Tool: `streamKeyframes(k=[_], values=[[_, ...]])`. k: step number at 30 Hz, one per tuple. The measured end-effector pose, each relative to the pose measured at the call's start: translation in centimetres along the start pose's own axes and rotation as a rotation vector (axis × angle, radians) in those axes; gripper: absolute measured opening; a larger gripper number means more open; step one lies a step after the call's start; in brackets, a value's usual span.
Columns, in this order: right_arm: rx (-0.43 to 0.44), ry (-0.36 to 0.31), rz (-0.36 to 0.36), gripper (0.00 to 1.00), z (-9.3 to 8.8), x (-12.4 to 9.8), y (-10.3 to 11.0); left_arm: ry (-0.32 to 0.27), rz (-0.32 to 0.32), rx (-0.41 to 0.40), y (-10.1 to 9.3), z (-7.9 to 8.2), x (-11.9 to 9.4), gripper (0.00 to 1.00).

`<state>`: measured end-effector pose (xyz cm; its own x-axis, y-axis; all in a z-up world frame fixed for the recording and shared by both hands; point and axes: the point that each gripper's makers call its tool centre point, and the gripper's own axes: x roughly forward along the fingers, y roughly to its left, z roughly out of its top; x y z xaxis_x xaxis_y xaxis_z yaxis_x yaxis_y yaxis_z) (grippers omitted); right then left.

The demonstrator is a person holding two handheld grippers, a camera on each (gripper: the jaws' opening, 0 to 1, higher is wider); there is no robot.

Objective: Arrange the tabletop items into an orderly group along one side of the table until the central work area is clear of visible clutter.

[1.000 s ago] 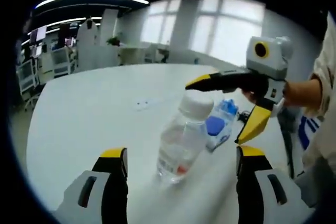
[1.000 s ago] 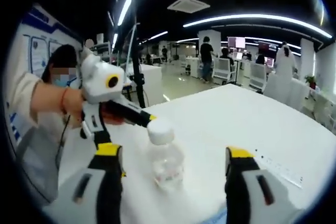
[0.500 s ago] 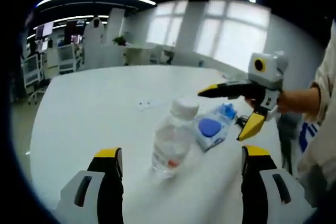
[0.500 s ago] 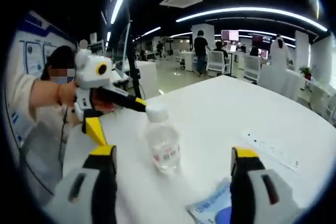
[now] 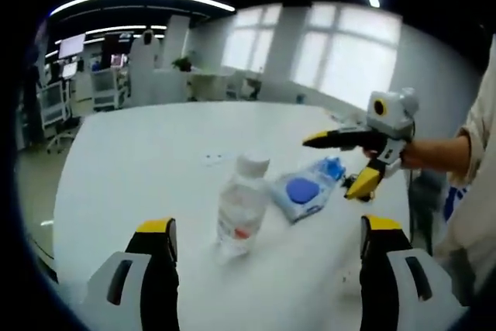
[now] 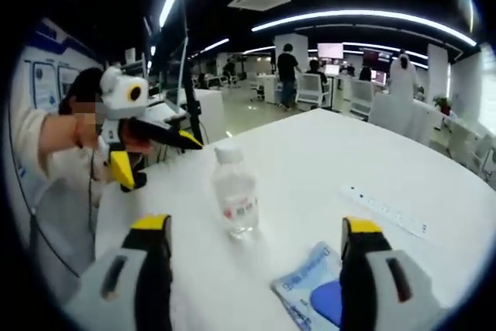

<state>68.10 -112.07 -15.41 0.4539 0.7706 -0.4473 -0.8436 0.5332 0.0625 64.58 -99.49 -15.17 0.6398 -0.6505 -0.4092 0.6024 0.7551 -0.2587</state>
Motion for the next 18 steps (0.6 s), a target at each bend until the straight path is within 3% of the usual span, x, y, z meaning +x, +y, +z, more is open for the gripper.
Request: streamKeyframes(k=[18], values=[[-0.009, -0.008, -0.023, 0.88, -0.6, -4.2, 1.4, -0.044, 0.039, -0.005, -4.1, 0.0, -4.3, 0.96]])
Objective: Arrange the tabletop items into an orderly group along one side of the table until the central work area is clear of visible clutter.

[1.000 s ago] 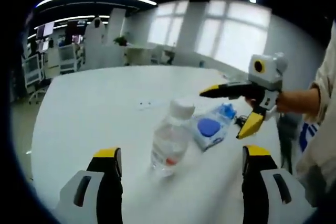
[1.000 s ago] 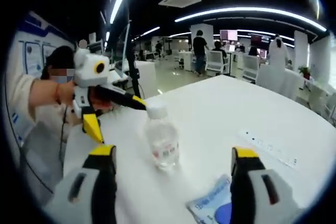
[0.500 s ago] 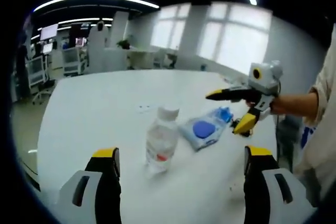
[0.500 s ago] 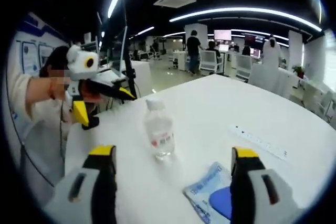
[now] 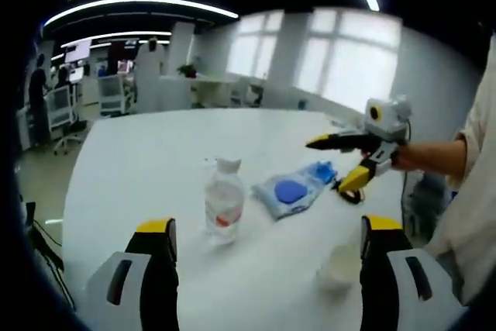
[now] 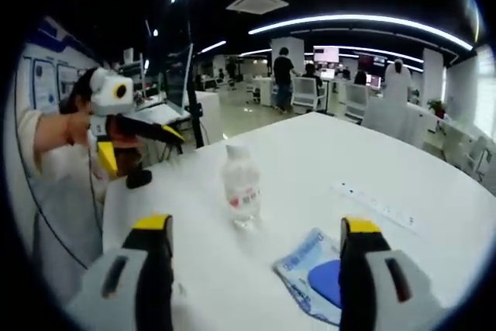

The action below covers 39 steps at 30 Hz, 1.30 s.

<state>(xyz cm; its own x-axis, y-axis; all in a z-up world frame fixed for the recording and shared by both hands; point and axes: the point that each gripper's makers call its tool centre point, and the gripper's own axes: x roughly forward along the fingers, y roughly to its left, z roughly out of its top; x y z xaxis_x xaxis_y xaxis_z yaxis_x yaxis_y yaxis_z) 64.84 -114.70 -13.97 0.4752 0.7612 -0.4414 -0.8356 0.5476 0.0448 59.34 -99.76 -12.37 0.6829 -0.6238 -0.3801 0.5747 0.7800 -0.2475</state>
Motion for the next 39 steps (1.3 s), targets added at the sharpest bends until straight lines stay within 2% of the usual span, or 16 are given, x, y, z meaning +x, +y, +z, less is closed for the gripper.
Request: streamKeyframes(k=[7, 14, 23, 28, 31, 35, 39], values=[[0.010, 0.013, 0.000, 0.88, -1.0, -1.1, 1.2, 0.006, 0.004, 0.001, -1.7, -1.0, -1.3, 0.96], [0.019, 0.049, 0.015, 0.87, -3.0, -1.9, 3.1, -0.005, 0.003, -0.018, -3.2, -1.7, -2.3, 0.96], [0.034, 0.120, 0.040, 0.84, -6.1, -1.7, 5.4, -0.008, 0.005, -0.039, -4.2, -2.8, -3.3, 0.95], [0.034, 0.155, 0.063, 0.76, -7.4, -1.1, 6.6, -0.018, 0.010, -0.051, -4.6, -3.0, -3.7, 0.95], [0.046, 0.192, 0.096, 0.68, -8.3, -0.6, 7.5, -0.019, 0.011, -0.058, -4.7, -3.1, -3.9, 0.94], [0.028, 0.242, 0.137, 0.50, -9.2, 0.2, 8.5, -0.021, 0.012, -0.065, -4.8, -3.4, -4.0, 0.94], [0.011, 0.250, 0.170, 0.35, -9.4, 1.1, 9.3, -0.020, 0.013, -0.070, -4.8, -3.6, -4.0, 0.93]])
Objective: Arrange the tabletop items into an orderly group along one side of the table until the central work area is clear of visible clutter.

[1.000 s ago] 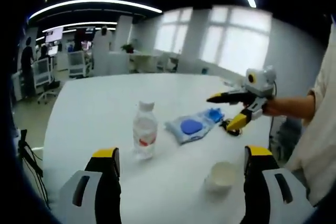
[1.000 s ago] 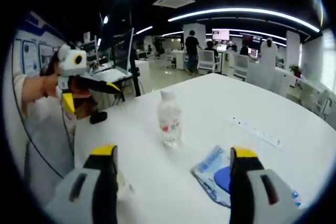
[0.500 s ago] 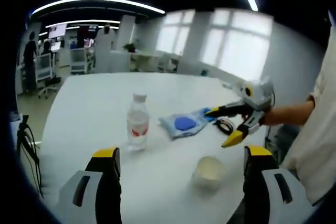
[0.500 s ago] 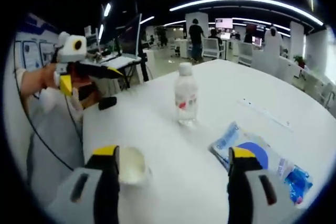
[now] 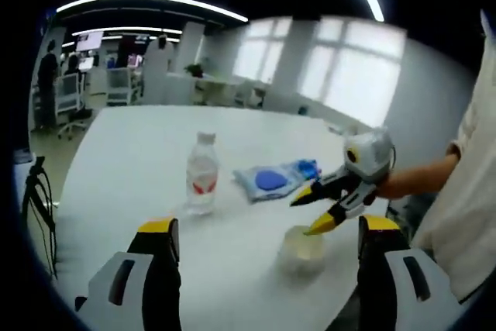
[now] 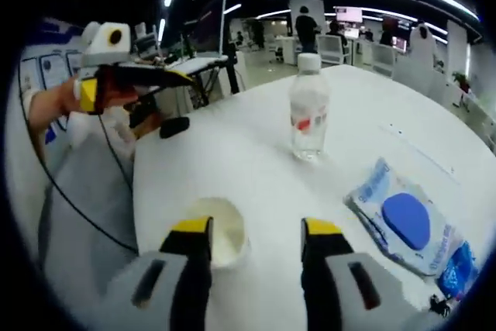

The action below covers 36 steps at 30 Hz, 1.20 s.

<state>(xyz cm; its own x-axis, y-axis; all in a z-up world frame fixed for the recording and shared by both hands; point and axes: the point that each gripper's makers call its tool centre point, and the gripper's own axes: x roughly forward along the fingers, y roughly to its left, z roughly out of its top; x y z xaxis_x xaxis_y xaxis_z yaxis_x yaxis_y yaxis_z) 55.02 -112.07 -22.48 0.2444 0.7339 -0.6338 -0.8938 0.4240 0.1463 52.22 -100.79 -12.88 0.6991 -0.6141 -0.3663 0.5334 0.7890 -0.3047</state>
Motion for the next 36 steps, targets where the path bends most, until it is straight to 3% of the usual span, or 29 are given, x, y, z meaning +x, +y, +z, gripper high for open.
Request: streamKeyframes(k=[7, 17, 26, 36], values=[[-0.024, 0.043, 0.034, 0.15, -0.5, 0.9, 0.3, 0.000, 0.004, -0.010, 0.3, -0.4, -0.1, 0.93], [-0.055, 0.066, 0.058, 0.00, -0.9, 1.1, 0.5, 0.000, 0.008, -0.013, 0.5, -0.6, -0.1, 0.92], [-0.066, 0.049, 0.063, 0.00, -0.3, 0.8, 0.5, 0.001, 0.003, -0.016, 0.4, -0.6, 0.0, 0.92], [-0.063, 0.003, 0.029, 0.00, 2.1, 0.1, -1.8, -0.005, 0.001, -0.016, 0.5, -0.3, 0.3, 0.91]])
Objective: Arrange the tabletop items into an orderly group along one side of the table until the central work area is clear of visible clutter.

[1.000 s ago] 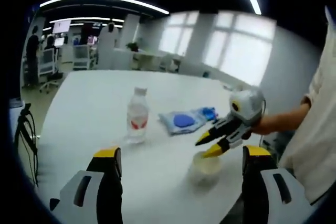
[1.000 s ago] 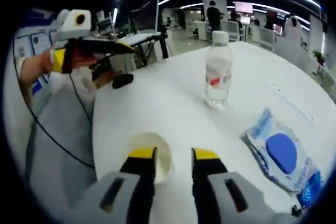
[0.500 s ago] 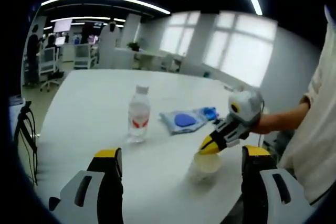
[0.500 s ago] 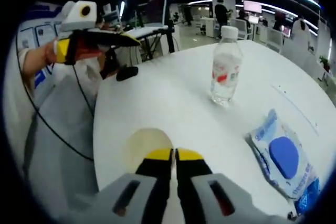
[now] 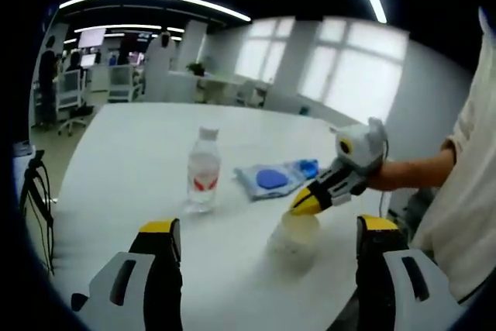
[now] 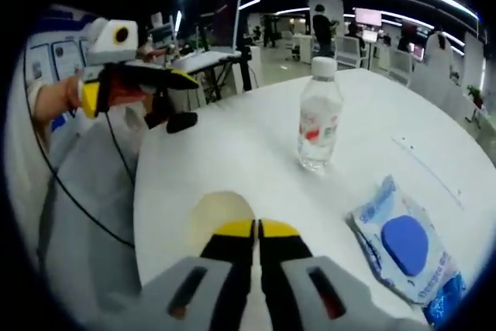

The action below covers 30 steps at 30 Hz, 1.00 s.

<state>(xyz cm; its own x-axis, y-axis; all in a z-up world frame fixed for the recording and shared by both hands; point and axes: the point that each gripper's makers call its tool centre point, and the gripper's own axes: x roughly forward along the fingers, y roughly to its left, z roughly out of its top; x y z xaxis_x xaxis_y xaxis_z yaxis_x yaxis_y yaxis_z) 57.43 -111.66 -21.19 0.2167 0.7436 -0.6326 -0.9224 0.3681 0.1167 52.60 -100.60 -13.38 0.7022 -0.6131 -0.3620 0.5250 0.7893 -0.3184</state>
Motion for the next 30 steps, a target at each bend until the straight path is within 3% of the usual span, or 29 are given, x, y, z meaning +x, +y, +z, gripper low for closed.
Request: streamKeyframes(k=[8, 15, 17, 21, 27, 30], values=[[0.000, -0.036, -0.061, 0.00, 2.7, -0.4, -3.8, 0.001, 0.000, 0.003, 0.1, 0.0, 0.2, 0.91], [0.061, -0.081, -0.116, 0.00, 4.9, 0.0, -7.2, 0.007, 0.003, -0.005, 0.4, -0.1, 0.3, 0.91], [0.116, -0.104, -0.131, 0.00, 5.5, 0.3, -8.3, 0.008, 0.003, -0.009, 0.5, -0.1, 0.5, 0.91], [0.200, -0.113, -0.161, 0.00, 5.7, 1.0, -10.4, 0.009, 0.007, -0.013, 0.9, -0.2, 0.7, 0.91], [0.261, -0.118, -0.165, 0.00, 5.7, 2.5, -12.5, 0.012, 0.018, -0.032, 1.7, -0.5, 1.0, 0.90], [0.252, -0.101, -0.170, 0.00, 5.5, 3.4, -13.1, 0.017, 0.023, -0.044, 2.1, -0.8, 1.2, 0.90]])
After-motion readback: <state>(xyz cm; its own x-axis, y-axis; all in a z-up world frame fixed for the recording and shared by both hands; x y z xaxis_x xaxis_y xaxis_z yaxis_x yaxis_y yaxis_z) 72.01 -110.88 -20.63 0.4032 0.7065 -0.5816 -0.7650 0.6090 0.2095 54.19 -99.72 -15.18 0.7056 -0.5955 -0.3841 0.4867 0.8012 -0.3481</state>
